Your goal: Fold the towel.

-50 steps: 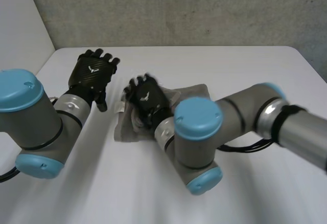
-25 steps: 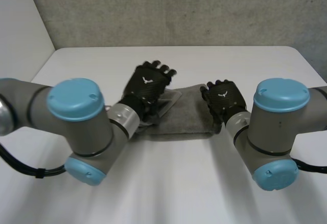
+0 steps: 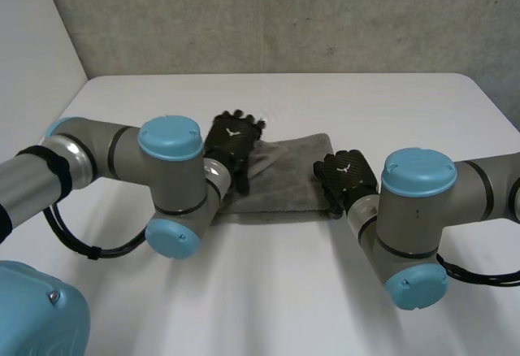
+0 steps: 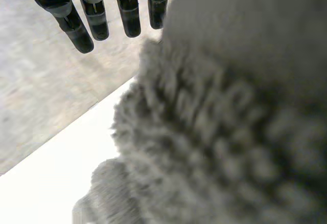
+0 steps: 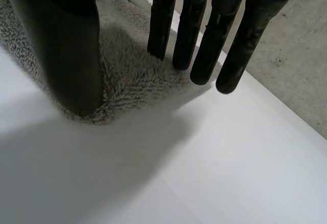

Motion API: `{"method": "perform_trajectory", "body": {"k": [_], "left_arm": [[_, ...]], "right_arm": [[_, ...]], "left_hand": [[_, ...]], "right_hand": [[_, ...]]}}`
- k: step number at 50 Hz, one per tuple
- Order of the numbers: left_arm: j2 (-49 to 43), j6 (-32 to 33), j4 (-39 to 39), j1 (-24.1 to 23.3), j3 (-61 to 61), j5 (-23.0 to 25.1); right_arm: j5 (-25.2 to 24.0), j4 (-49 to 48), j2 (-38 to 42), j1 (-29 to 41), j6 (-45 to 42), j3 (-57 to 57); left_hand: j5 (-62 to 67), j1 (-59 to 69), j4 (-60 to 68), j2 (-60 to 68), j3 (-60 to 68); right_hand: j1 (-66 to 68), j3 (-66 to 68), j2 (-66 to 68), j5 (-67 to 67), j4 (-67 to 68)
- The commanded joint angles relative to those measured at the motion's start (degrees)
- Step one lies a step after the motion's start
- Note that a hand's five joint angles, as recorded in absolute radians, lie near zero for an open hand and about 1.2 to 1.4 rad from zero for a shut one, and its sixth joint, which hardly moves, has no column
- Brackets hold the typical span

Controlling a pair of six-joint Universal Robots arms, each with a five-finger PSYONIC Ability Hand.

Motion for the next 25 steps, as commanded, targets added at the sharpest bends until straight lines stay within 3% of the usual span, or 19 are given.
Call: {"method": "perform_trajectory", "body": {"k": [1, 10, 25], "left_arm": [[0.40, 0.23, 0.12, 2.67, -1.44, -6.98], [2.77, 0.14, 0.12, 3.55, -6.17, -11.46], [12.87, 0.05, 2.49, 3.20, -18.91, -12.43]], "right_arm": [[0.17, -0.72, 1.61, -0.01, -0.56, -0.58], [0.78, -0.63, 2.93, -0.45, -1.00, 0.03], [0.26, 1.83, -4.54, -1.06, -4.34, 6.45]], "left_hand": [[-11.27, -1.85, -1.91, -1.81, -1.10], [-11.77, -2.36, -2.42, -2.31, -1.61], [-12.61, -3.20, -3.26, -3.15, -2.45]], "right_hand": [[8.07, 8.26, 8.05, 8.30, 8.35], [40.08, 40.27, 40.06, 40.31, 40.36], [40.14, 40.33, 40.12, 40.37, 40.42]]}}
